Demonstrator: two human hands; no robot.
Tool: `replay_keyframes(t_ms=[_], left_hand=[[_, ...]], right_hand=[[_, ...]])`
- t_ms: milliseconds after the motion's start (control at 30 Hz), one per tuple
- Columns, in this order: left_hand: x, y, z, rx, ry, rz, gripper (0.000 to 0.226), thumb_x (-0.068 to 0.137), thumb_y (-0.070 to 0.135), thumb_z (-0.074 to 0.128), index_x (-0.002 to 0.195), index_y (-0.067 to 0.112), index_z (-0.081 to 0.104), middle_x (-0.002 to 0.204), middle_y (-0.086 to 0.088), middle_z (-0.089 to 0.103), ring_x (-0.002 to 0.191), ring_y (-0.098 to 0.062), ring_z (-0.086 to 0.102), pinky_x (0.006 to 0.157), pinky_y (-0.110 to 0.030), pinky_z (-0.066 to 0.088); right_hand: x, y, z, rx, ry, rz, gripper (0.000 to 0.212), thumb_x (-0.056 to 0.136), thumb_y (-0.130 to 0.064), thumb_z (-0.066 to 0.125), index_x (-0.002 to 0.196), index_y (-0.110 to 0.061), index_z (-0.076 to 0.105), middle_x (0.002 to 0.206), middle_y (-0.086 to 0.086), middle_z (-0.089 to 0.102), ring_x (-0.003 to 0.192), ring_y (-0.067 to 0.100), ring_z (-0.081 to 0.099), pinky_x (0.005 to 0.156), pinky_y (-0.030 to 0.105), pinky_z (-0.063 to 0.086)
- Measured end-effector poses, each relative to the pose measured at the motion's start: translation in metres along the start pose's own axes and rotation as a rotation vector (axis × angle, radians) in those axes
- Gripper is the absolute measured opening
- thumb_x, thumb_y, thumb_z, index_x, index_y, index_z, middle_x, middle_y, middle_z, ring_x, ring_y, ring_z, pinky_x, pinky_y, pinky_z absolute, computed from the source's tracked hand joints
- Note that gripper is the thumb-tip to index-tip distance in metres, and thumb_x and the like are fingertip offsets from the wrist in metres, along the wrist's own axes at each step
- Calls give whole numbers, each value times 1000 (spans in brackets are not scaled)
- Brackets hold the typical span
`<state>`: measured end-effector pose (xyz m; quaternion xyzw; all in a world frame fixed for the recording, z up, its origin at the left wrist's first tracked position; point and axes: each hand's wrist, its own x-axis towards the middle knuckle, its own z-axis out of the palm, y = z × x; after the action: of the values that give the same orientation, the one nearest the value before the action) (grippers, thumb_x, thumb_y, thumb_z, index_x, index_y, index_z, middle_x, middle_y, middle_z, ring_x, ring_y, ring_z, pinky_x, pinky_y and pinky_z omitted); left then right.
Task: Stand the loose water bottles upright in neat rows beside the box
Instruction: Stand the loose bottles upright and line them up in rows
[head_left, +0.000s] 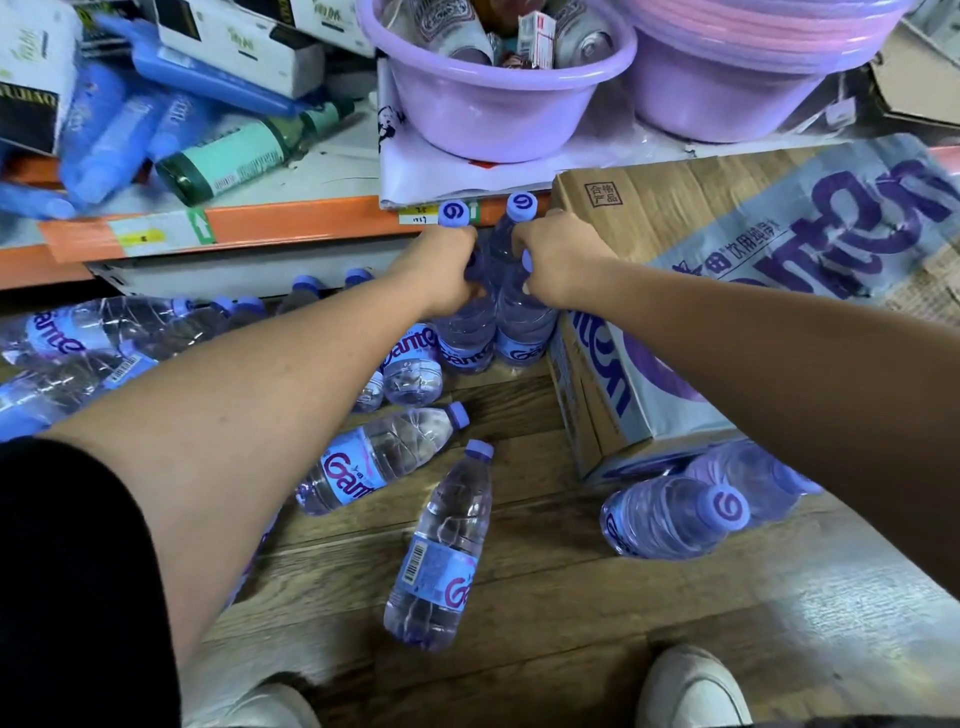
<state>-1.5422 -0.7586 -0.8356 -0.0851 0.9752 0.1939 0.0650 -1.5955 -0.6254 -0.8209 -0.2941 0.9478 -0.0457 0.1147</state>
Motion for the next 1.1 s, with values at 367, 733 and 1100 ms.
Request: replay_keyframes(t_ms=[367, 733, 1100], left_hand=[[-6, -11, -1, -194, 128, -43, 61, 74, 34, 77, 120, 5, 50, 118, -14, 62, 107, -30, 59, 89, -36, 46], [-35, -24, 45, 258, -526, 50, 26, 86, 20, 58, 101, 1, 68, 108, -20, 68, 86, -29, 58, 82, -37, 48], [-23, -18, 95, 372, -859, 183, 56, 90, 19, 60, 140, 3, 40, 144, -11, 46, 121, -22, 49, 75, -8, 31]], right_hand=[[-14, -15, -2, -360, 197, -166, 40, 85, -19, 59, 123, -10, 52, 129, 14, 48, 124, 34, 42, 79, 39, 43], [-29, -35, 63, -81, -549, -67, 30, 88, -20, 54, 63, -7, 45, 50, 3, 50, 56, 21, 51, 52, 27, 42], [-23, -40, 132, 473, -931, 278, 30, 91, -13, 59, 120, -6, 52, 132, 15, 49, 110, 28, 55, 86, 38, 52]])
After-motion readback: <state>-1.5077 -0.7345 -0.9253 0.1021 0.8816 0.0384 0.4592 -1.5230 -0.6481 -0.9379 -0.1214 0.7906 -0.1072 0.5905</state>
